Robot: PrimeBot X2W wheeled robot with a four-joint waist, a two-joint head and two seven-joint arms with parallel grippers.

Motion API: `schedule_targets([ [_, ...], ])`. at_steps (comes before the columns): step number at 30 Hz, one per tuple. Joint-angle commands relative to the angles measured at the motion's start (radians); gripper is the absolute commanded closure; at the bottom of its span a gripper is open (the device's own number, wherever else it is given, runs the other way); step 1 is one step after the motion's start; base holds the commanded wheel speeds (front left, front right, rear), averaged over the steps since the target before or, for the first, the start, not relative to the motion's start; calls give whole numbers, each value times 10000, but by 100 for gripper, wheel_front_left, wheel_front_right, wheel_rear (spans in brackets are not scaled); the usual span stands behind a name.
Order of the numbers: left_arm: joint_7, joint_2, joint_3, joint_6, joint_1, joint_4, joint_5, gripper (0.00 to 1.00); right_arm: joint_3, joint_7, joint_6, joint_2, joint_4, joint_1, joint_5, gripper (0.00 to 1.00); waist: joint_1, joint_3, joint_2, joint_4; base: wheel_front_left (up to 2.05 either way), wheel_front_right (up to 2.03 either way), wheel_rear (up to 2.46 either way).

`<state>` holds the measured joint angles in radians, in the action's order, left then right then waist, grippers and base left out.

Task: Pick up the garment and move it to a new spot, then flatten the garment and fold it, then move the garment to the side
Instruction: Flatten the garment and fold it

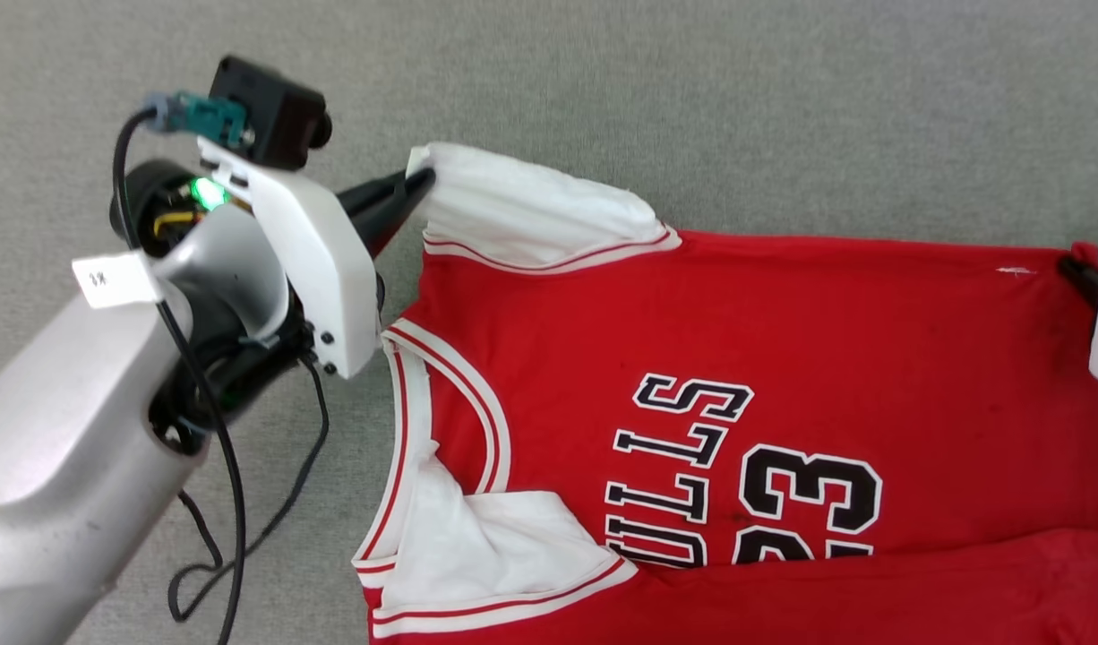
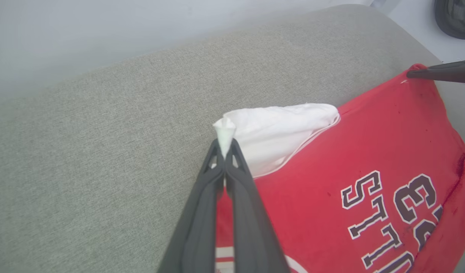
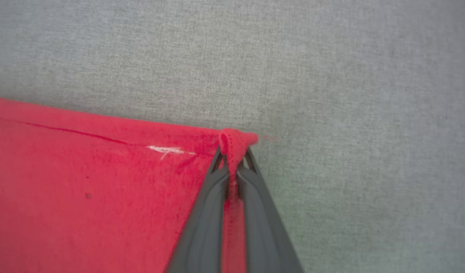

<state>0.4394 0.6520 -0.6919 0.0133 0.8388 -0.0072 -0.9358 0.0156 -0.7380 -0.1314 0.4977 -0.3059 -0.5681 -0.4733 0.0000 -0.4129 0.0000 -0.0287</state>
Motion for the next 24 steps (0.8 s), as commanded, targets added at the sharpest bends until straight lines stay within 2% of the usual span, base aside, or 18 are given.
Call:
schedule_targets([
  [1, -104, -26, 41, 70, -211, 11, -35, 100, 9, 155, 16, 70, 11, 242, -173, 100, 0, 302, 0, -2, 0, 0, 0],
  [7, -667, -49, 54, 267, -1038, 2, -150, 100, -336, 1135, 16, 246, 182, 1176, -768, 100, 0, 1019, 0, -103, 0, 0, 0],
  [12, -1101, 62, 8, 464, -2009, -158, -273, 100, -500, 1783, 16, 145, 530, 2409, -1276, 100, 0, 1691, 0, -233, 0, 0, 0],
  [24, -1754, 524, -266, 1146, -4433, -1305, -511, 100, -737, 2292, 14, 80, 1580, 4836, -1970, 100, 0, 2455, 0, -310, 0, 0, 0],
])
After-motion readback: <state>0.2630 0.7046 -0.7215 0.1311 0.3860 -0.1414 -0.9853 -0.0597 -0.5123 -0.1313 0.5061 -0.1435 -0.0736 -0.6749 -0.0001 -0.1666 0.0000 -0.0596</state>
